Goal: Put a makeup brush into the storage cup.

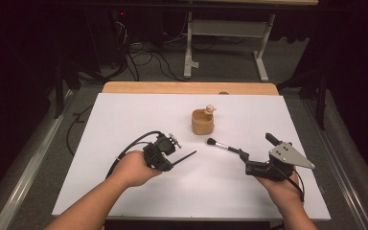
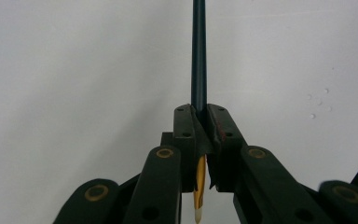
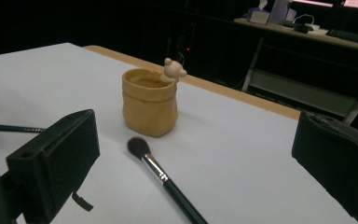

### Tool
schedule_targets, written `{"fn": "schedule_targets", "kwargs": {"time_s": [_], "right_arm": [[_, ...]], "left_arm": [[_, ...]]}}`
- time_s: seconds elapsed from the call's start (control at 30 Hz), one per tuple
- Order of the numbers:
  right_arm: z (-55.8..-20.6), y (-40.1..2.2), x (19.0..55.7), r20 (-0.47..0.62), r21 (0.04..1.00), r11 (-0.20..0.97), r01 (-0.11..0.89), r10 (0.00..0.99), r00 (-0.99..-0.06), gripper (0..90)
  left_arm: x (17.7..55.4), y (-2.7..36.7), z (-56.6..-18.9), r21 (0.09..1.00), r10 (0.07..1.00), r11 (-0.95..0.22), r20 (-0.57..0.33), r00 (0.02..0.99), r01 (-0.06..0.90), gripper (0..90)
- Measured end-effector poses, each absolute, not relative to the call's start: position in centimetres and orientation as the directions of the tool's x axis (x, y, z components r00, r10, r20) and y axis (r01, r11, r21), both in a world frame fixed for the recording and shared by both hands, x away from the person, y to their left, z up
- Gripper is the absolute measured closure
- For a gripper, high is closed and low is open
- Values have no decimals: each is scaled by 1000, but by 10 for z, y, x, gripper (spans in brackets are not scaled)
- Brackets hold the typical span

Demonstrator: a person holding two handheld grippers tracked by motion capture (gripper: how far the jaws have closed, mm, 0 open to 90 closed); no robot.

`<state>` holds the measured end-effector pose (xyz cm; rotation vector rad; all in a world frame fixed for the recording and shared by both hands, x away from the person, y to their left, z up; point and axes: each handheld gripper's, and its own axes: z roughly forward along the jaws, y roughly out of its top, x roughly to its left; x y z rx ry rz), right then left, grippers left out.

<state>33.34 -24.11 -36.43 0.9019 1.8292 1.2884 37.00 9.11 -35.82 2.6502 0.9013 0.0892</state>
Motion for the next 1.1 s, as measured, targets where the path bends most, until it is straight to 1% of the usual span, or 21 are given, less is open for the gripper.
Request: {"fn": "schedule_targets", "kwargs": {"time_s": [0.1,0.13,0.2,0.23,0.27,0.3,0.43,0.67,0.7,0.83,0.93,1.1], "right_arm": [[-365,-236,339,-172,953,271,134,851,-497,21],[-367,-234,342,-193,947,294,132,846,-498,26],[-369,-232,344,-201,941,308,141,843,-498,28],[-372,-231,346,-214,931,330,155,840,-498,28],[-378,-229,349,-262,912,381,152,826,-500,27],[-378,-229,349,-262,912,381,152,826,-500,27],[-390,-222,347,-338,873,464,148,796,-502,28],[-403,-215,343,-471,809,580,99,738,-483,29],[-403,-215,343,-471,809,580,99,738,-483,29],[-410,-211,338,-533,764,640,85,700,-475,31],[-411,-209,338,-560,746,661,76,685,-467,32],[-415,-203,337,-633,687,724,52,632,-447,38]], "left_arm": [[370,88,-360,329,596,-747,-51,801,577,829],[370,87,-361,326,594,-750,-52,803,575,829],[370,86,-362,318,590,-756,-48,806,572,829],[370,85,-362,315,591,-757,-46,805,573,829],[370,85,-362,313,592,-756,-47,804,575,829],[370,85,-362,316,593,-754,-49,803,576,829],[369,83,-362,319,584,-759,-54,810,568,829],[368,78,-362,321,575,-764,-55,816,560,829],[368,78,-362,322,572,-766,-55,818,557,829],[367,77,-361,326,568,-766,-58,821,553,829],[367,77,-360,330,569,-764,-58,820,554,829],[368,80,-359,327,575,-762,-55,816,559,829]]}}
